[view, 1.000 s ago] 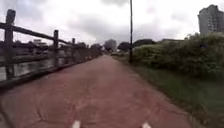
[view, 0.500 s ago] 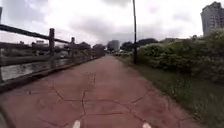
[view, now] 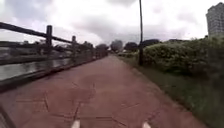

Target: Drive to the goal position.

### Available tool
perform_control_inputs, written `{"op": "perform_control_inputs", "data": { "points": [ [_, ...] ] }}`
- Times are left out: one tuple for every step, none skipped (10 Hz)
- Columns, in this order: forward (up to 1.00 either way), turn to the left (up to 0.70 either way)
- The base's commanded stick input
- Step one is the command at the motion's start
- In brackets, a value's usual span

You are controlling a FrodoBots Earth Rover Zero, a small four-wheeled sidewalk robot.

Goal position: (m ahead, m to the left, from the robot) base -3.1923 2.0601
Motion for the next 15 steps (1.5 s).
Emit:
{"op": "perform_control_inputs", "data": {
  "points": [
    [0.85, -0.24],
    [0.85, -0.24],
    [0.85, -0.24],
    [0.85, -0.24],
    [0.85, -0.24],
    [0.85, -0.24],
    [0.85, -0.24],
    [0.85, -0.18],
    [0.85, 0.1],
    [0.85, 0.1],
    [0.85, 0.1],
    [0.85, 0.1],
    [0.85, 0.1],
    [0.85, 0.1],
    [0.85, 0.1]
  ]
}}
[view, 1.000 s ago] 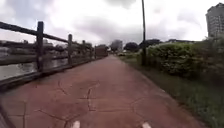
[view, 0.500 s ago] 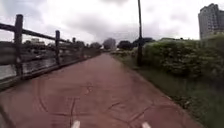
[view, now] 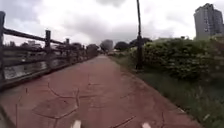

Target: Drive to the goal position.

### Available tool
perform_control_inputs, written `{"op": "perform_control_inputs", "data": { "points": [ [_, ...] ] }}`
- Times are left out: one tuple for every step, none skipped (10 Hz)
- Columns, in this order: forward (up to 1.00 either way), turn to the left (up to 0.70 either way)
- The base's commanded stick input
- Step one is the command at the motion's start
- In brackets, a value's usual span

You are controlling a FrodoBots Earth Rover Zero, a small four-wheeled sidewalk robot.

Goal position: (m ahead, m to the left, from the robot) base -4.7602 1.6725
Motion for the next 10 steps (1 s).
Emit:
{"op": "perform_control_inputs", "data": {
  "points": [
    [0.85, 0.1],
    [0.85, 0.1],
    [0.85, 0.1],
    [0.85, 0.1],
    [0.85, 0.1],
    [0.85, 0.1],
    [0.85, 0.1],
    [0.85, 0.1],
    [0.85, 0.1],
    [0.85, 0.1]
  ]
}}
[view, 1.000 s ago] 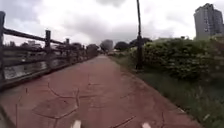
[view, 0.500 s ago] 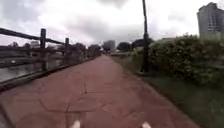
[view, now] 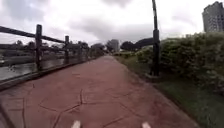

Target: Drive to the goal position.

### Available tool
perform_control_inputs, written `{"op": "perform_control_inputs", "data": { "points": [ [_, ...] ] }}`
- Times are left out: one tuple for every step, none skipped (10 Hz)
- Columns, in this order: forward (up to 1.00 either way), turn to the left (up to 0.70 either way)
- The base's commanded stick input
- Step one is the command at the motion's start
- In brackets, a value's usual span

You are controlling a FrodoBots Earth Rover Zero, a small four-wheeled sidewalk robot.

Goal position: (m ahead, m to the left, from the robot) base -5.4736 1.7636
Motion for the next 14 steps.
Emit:
{"op": "perform_control_inputs", "data": {
  "points": [
    [0.85, 0.1],
    [0.85, 0.1],
    [0.85, 0.02],
    [0.85, -0.24],
    [0.85, -0.24],
    [0.85, -0.24],
    [0.85, -0.24],
    [0.85, -0.12],
    [0.85, 0.03],
    [0.85, 0.07],
    [0.85, 0.1],
    [0.85, 0.1],
    [0.85, 0.1],
    [0.85, 0.1]
  ]
}}
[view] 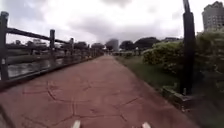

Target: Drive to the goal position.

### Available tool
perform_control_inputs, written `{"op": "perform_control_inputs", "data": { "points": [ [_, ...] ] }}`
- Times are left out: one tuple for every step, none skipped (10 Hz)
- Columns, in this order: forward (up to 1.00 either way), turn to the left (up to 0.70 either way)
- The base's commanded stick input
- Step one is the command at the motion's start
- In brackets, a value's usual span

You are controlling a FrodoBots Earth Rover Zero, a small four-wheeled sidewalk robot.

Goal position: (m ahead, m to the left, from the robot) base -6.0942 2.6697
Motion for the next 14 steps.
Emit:
{"op": "perform_control_inputs", "data": {
  "points": [
    [0.85, 0.1],
    [0.85, 0.1],
    [0.85, 0.1],
    [0.85, 0.1],
    [0.85, 0.1],
    [0.85, 0.1],
    [0.85, 0.1],
    [0.85, 0.1],
    [0.85, 0.1],
    [0.85, 0.1],
    [0.85, 0.1],
    [0.85, 0.1],
    [0.85, -0.13],
    [0.85, -0.24]
  ]
}}
